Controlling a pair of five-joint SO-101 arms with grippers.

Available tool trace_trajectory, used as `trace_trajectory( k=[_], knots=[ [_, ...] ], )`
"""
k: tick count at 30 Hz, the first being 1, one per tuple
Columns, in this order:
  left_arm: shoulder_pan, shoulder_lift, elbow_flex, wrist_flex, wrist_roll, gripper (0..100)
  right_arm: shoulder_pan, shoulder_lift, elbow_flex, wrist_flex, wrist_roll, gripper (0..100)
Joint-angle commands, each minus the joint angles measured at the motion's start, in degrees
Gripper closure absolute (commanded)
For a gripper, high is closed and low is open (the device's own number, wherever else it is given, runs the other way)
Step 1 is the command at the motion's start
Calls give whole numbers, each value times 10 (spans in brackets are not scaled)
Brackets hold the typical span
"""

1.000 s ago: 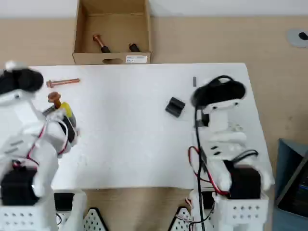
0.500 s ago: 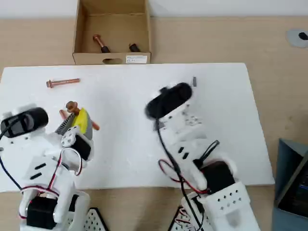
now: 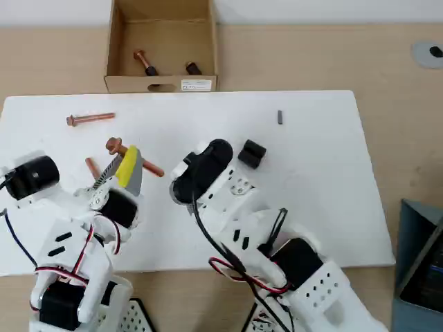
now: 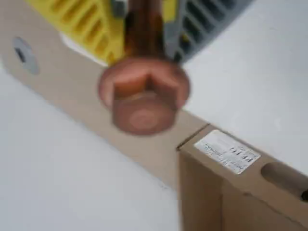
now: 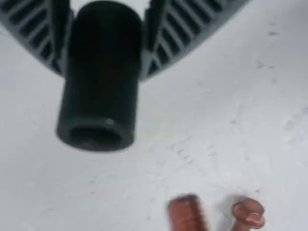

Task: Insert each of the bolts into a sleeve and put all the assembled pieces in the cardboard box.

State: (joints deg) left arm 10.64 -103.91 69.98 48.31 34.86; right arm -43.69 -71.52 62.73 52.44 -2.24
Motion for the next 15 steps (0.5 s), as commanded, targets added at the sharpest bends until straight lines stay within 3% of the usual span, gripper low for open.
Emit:
trace_trajectory(
  k=[1,15],
  knots=[
    [8,-5,-39,-22,4,999,-15,-3,-1,-13,25,989],
    [34,-4,-50,-41,4,999,-35,-3,-4,-54,121,989]
  ],
)
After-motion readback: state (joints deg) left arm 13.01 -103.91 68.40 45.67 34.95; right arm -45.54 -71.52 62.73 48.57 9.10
